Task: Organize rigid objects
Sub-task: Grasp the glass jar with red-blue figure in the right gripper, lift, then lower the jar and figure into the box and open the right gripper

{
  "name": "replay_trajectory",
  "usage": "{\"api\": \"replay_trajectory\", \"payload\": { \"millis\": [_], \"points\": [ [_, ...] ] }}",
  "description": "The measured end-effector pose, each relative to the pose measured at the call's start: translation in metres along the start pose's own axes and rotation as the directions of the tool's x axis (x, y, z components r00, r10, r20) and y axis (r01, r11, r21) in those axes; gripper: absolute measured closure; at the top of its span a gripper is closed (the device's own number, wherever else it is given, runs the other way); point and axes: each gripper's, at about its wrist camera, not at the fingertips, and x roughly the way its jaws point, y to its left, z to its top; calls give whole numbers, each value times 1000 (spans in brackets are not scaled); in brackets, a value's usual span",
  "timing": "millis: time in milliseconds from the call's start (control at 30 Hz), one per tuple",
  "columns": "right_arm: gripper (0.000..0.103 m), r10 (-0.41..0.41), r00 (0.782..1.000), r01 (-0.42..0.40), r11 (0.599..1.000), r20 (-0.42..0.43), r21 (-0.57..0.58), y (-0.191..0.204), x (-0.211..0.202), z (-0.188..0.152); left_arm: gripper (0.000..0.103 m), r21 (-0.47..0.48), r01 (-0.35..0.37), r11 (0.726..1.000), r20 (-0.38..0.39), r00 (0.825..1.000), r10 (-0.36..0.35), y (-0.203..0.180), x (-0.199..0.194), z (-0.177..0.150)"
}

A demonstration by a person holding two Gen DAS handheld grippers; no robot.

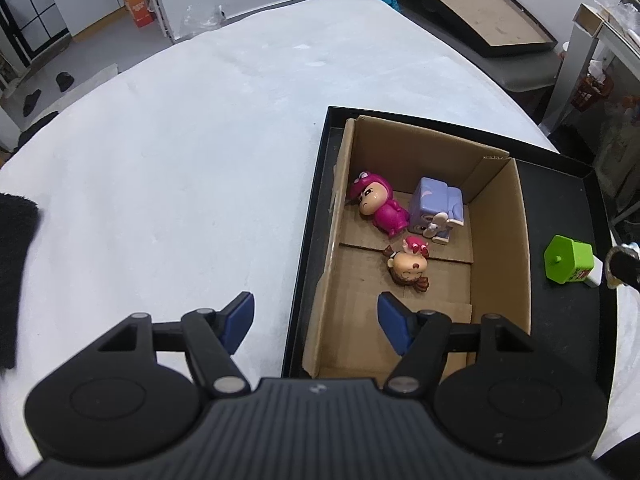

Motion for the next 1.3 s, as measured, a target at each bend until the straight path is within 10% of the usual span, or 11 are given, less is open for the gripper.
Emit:
{"api": "replay_trajectory", "payload": {
  "millis": [333, 700, 1300],
  "points": [
    [44, 25, 1000, -25, 999, 4, -38, 33, -4, 19, 46, -38, 89, 995, -10, 996, -89, 14, 17, 6],
    [44, 53, 999, -52, 990, 0, -133, 80, 0, 32, 89, -109, 189, 976, -44, 980, -195, 31, 44, 3],
    [43, -39, 999, 29, 932, -20, -361, 149, 36, 30, 89, -125, 253, 959, -54, 964, -261, 43, 50, 5]
  ]
}}
